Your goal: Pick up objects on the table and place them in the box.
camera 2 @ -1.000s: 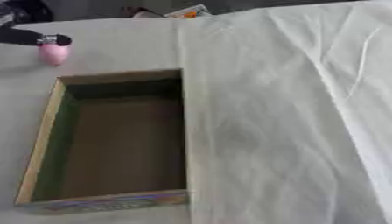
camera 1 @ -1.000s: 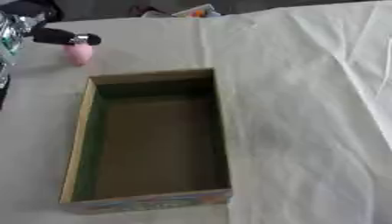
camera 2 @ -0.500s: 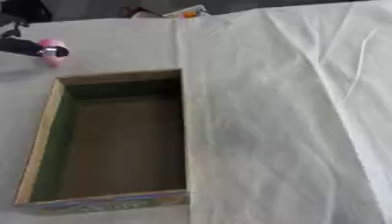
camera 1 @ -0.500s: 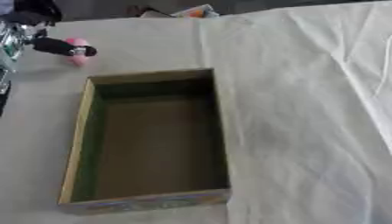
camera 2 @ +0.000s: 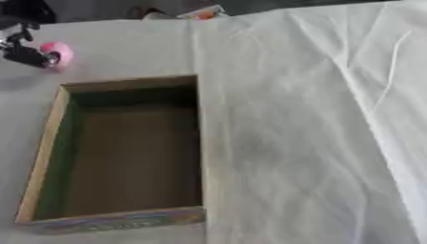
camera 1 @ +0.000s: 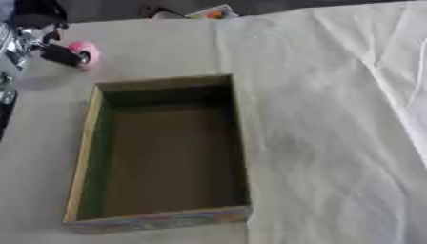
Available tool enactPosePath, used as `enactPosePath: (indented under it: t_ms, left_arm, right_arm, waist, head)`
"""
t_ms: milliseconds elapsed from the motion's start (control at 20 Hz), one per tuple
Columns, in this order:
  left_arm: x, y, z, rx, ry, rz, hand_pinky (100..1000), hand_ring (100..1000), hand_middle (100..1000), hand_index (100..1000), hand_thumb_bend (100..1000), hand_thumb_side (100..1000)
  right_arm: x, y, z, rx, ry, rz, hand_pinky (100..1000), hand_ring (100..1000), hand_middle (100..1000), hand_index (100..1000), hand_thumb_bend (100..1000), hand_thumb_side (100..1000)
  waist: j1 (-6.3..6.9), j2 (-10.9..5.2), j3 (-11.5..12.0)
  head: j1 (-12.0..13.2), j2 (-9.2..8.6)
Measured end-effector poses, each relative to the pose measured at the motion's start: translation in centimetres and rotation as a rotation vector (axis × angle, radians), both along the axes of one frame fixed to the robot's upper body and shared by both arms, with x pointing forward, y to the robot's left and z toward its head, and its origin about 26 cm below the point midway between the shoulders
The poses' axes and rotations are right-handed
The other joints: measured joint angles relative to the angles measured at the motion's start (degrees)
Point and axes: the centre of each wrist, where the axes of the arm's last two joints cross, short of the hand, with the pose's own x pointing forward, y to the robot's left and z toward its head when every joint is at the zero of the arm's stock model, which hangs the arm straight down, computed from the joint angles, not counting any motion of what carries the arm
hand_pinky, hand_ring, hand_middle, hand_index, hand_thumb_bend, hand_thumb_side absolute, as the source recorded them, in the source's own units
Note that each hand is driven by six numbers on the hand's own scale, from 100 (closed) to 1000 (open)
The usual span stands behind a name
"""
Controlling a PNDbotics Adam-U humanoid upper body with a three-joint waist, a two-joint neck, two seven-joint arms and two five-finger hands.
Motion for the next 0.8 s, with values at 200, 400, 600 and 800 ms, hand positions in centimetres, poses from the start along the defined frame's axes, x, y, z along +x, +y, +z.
enactPosePath:
  t_ms: [200, 400, 600, 800]
  left_arm:
    - [0.17, -0.01, -0.39, -0.029, -0.005, 0.006, 786, 816, 820, 1000, 156, 527]
    - [0.27, 0.11, -0.59, -0.046, 0.006, 0.013, 783, 825, 833, 1000, 235, 573]
    - [0.30, 0.12, -0.51, -0.060, 0.021, 0.016, 790, 844, 848, 1000, 435, 645]
    - [0.38, 0.10, -0.28, -0.043, 0.026, 0.041, 785, 850, 847, 1000, 462, 647]
  right_arm:
    - [0.00, 0.00, 0.01, 0.001, 0.002, -0.001, 628, 819, 805, 904, 100, 1000]
    - [0.03, 0.05, 0.07, 0.004, 0.001, -0.002, 628, 819, 803, 903, 100, 1000]
    - [0.07, 0.15, 0.13, 0.010, -0.002, 0.000, 629, 818, 802, 902, 100, 1000]
    - [0.08, 0.17, 0.15, 0.009, 0.000, 0.001, 629, 817, 800, 901, 100, 1000]
  waist:
    - [0.05, 0.31, -0.3]
    - [0.14, 0.66, -0.3]
    - [0.27, 0.92, -0.4]
    - [0.52, 1.24, -0.7]
  head:
    - [0.1, -0.02]
    - [0.1, -0.20]
    - [0.1, -0.31]
    - [0.4, -0.59]
